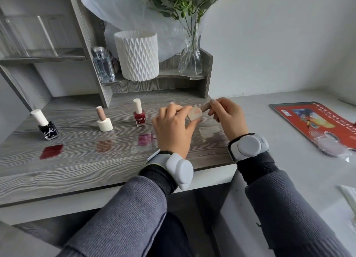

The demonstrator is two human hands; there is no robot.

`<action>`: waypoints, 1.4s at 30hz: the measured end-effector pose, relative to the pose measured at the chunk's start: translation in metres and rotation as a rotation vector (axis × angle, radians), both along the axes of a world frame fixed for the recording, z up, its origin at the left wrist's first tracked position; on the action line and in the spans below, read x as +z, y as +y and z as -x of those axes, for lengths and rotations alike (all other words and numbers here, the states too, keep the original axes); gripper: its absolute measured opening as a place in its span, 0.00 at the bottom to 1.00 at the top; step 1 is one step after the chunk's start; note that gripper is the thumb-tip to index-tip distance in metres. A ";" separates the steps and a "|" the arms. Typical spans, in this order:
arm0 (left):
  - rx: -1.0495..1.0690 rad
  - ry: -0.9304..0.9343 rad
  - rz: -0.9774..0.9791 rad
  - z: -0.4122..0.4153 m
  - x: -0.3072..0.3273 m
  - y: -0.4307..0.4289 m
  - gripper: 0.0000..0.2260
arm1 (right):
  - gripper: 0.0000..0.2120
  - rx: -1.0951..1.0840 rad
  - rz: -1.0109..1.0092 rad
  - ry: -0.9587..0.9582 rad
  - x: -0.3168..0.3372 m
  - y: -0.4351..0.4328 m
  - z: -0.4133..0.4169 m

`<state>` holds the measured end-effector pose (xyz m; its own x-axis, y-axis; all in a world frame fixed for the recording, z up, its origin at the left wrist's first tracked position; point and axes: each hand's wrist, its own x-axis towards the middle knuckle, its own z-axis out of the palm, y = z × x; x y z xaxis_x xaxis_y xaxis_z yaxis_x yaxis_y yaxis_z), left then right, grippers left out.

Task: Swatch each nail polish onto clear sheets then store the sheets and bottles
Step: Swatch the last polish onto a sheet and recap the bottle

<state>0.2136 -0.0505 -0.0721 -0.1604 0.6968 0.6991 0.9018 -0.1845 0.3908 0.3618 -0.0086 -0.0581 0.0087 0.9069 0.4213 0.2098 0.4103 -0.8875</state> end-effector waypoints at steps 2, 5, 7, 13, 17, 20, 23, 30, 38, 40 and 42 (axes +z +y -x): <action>-0.004 -0.003 0.014 -0.001 0.000 -0.001 0.15 | 0.10 0.042 -0.011 0.033 0.003 -0.004 0.002; -0.005 0.006 0.028 -0.004 0.002 -0.003 0.14 | 0.08 0.083 -0.039 0.077 0.007 -0.009 0.003; 0.000 0.008 0.035 -0.004 0.003 -0.004 0.14 | 0.07 0.082 -0.061 0.039 0.007 -0.009 0.003; -0.020 0.020 0.115 -0.004 0.003 -0.005 0.13 | 0.04 0.075 -0.123 -0.030 0.003 -0.008 0.001; -0.020 0.020 0.112 -0.005 0.002 -0.005 0.13 | 0.10 0.116 -0.116 0.019 0.005 -0.009 0.000; -0.025 0.018 0.117 -0.004 0.002 -0.005 0.14 | 0.14 0.129 -0.090 0.042 0.005 -0.009 0.000; -0.038 0.008 0.109 -0.004 0.002 -0.005 0.14 | 0.11 0.081 -0.048 0.026 0.004 -0.008 0.002; -0.039 0.002 0.118 -0.006 0.004 -0.007 0.15 | 0.14 0.003 -0.040 -0.070 0.001 -0.005 0.004; -0.027 -0.004 0.111 -0.006 0.004 -0.007 0.15 | 0.06 0.007 -0.067 -0.097 0.002 -0.006 0.003; -0.017 0.003 0.114 -0.005 0.003 -0.006 0.15 | 0.04 0.027 -0.053 -0.098 0.002 -0.007 0.002; -0.007 0.001 0.119 -0.004 0.002 -0.005 0.15 | 0.10 0.044 -0.036 -0.089 0.002 -0.007 0.002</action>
